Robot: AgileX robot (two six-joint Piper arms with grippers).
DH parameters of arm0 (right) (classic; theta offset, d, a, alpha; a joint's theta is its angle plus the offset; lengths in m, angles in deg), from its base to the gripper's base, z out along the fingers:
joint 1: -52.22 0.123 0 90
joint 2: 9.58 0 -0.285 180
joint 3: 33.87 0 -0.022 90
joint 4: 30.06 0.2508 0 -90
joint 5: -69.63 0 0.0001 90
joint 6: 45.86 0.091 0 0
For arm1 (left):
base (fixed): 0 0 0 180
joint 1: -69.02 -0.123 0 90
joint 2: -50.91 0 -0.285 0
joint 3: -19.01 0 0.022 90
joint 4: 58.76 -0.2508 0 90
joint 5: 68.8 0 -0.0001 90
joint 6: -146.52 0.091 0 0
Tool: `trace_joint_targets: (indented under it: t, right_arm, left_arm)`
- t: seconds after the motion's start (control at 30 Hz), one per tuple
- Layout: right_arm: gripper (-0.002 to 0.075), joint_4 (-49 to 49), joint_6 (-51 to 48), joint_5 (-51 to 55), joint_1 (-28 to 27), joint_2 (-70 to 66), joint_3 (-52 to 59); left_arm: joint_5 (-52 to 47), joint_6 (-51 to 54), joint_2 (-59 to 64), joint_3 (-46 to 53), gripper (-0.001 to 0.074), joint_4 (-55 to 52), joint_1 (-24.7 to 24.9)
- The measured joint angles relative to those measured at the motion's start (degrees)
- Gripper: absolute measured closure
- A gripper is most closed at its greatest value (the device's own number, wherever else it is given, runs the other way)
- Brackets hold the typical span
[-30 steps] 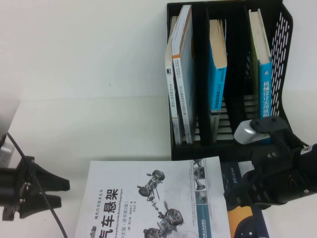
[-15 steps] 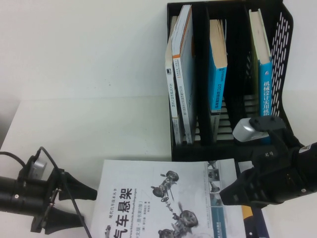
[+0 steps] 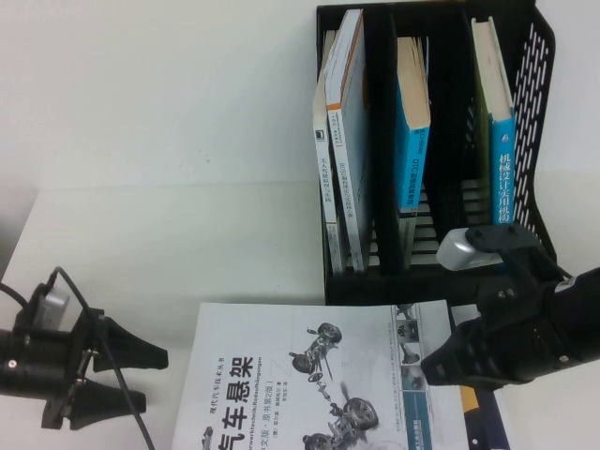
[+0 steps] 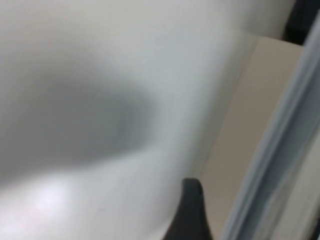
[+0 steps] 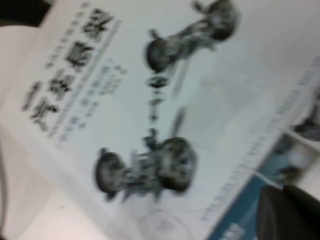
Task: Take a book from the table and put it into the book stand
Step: Push book with right arm
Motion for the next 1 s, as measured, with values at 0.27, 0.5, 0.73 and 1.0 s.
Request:
trace_joint_targets:
  t: [0.27,0.5,0.73,1.0]
  right_arm:
    - [0.0720,-9.16,8.23,-0.87,-4.50,0.00,0.00]
    - [0.0720,-10.42,8.70,1.08,-5.90,0.00,0.00]
    - [0.0720,-12.58,8.72,1.07,-5.90,-1.64,0.00]
    - [0.0720,-8.31,3.62,0.84,-5.15,-6.71,-0.11]
  left_arm:
    - [-0.33,0.00,-6.14,0.00,0.0277,0.00,-0.24]
    - [-0.53,0.00,-6.82,0.00,0.0290,2.16,-0.24]
    - [-0.53,0.00,-6.82,0.00,0.0263,2.53,-0.24]
    - [-0.53,-0.24,-6.82,0.00,0.0149,2.53,-0.24]
